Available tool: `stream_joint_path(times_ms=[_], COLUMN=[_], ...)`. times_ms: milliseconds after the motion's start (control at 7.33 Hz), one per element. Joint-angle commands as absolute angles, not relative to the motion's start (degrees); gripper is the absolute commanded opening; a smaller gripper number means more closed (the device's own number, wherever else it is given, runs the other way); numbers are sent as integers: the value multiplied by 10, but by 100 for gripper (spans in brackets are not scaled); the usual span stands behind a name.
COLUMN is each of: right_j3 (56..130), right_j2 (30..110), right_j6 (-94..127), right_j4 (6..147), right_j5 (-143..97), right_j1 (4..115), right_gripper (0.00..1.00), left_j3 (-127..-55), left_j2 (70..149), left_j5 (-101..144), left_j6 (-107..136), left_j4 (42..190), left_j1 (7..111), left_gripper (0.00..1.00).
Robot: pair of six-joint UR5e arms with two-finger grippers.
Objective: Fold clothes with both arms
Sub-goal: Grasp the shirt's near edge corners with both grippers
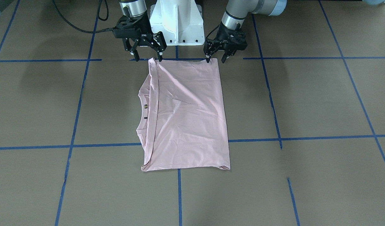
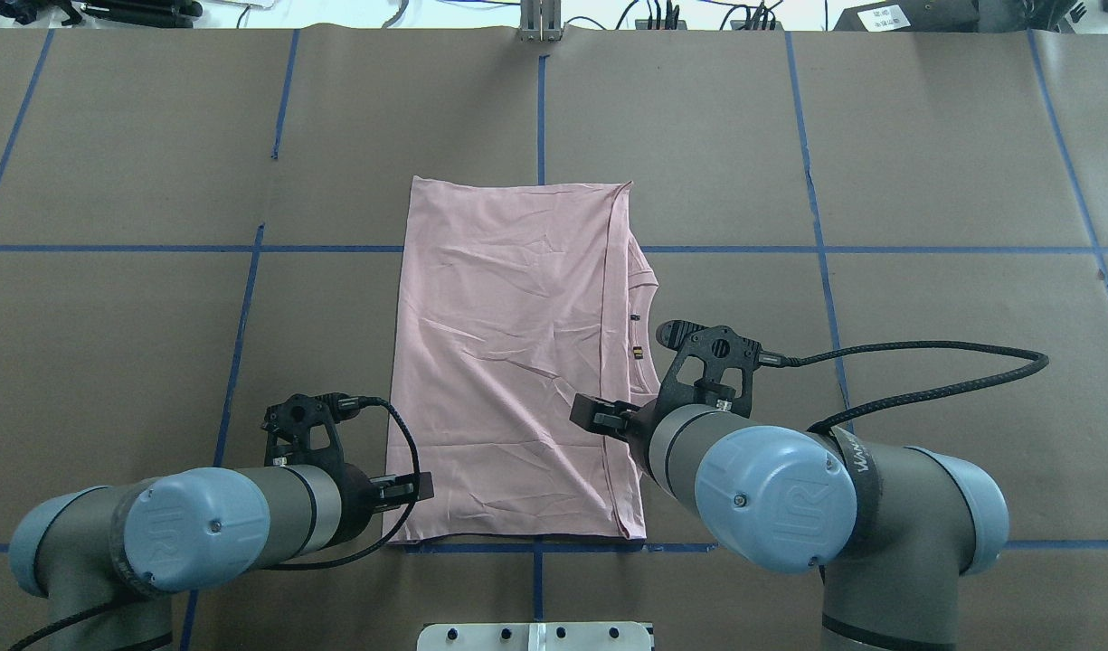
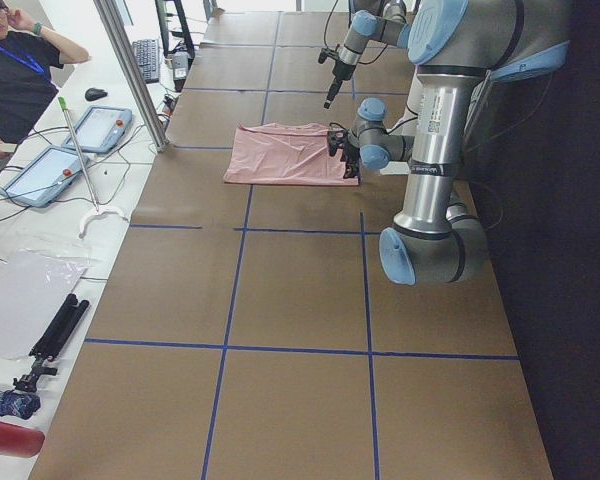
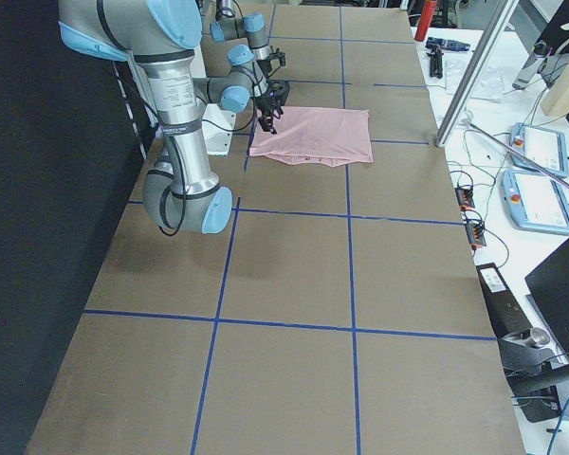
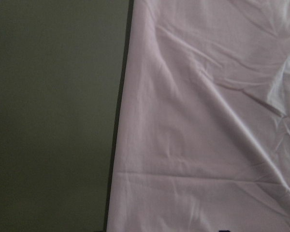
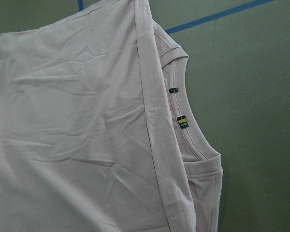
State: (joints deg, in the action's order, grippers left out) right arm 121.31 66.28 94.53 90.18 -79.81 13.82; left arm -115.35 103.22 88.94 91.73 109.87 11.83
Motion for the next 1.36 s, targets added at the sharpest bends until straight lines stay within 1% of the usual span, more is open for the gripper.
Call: stream_joint_path(times_ms=[0, 136, 273, 409, 1091, 1227], right_j3=[1213, 1213, 1212, 1212, 1212, 1211], right_j2=[663, 664, 664, 664, 664, 664], right_j6=[947, 947, 947, 947, 947, 947], right_j4=[902, 902, 902, 902, 902, 902], right_j5=[-798, -798, -798, -798, -798, -798], right_j1=[138, 138, 138, 138, 138, 138], right_gripper=[100, 100, 100, 100, 100, 100], left_j3=[-1143, -1140, -1130, -1127, -1118, -1118], left_j2=[1030, 1033, 1036, 1036, 1036, 1036], left_j5=[887, 887, 887, 887, 887, 887], left_j6=[922, 922, 923, 922, 921, 922], left_j4=[1100, 1100, 1100, 1100, 1100, 1100], left_j1=[104, 94, 87, 84, 82, 82], left_gripper=[75, 75, 71, 65, 64, 62])
